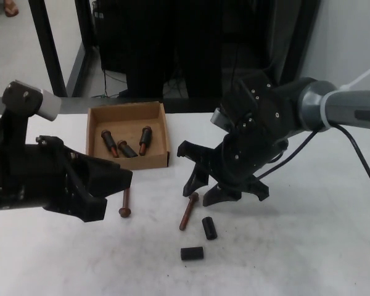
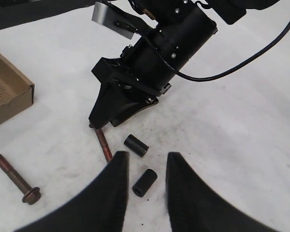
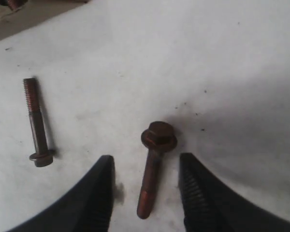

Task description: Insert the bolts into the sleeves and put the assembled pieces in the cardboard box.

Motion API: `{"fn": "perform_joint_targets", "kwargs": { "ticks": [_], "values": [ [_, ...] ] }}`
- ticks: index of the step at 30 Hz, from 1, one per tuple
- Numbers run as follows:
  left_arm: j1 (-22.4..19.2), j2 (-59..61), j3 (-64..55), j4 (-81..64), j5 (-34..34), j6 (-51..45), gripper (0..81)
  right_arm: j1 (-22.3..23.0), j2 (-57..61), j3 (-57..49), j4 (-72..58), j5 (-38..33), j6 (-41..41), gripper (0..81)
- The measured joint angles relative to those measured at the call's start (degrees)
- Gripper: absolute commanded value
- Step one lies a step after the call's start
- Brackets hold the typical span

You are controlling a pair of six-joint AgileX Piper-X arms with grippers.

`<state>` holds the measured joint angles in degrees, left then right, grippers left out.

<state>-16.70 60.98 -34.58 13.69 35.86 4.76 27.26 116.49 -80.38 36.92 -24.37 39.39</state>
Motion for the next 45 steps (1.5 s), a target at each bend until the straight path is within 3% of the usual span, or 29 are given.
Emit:
{"fn": "perform_joint_targets", "kwargs": {
  "ticks": [13,29,38,45],
  "values": [
    [0.0,-0.1,0.1,-2.7,0.0,-1.8,25.8,4.4,0.0,-2.0,3.1,4.4,0.5,41.4],
    [0.0,-6.4,2.8,-5.1,0.0,-4.4,25.8,7.8,0.0,-9.2,13.8,18.8,-5.5,39.3],
    [0.0,-8.5,3.1,-5.7,0.0,-5.4,25.8,10.3,4.7,-13.6,19.0,20.2,-6.3,39.3],
    [0.0,-10.0,3.1,-5.8,0.0,-6.0,25.8,10.3,5.3,-13.9,18.9,25.8,-6.3,39.3]
  ]
}}
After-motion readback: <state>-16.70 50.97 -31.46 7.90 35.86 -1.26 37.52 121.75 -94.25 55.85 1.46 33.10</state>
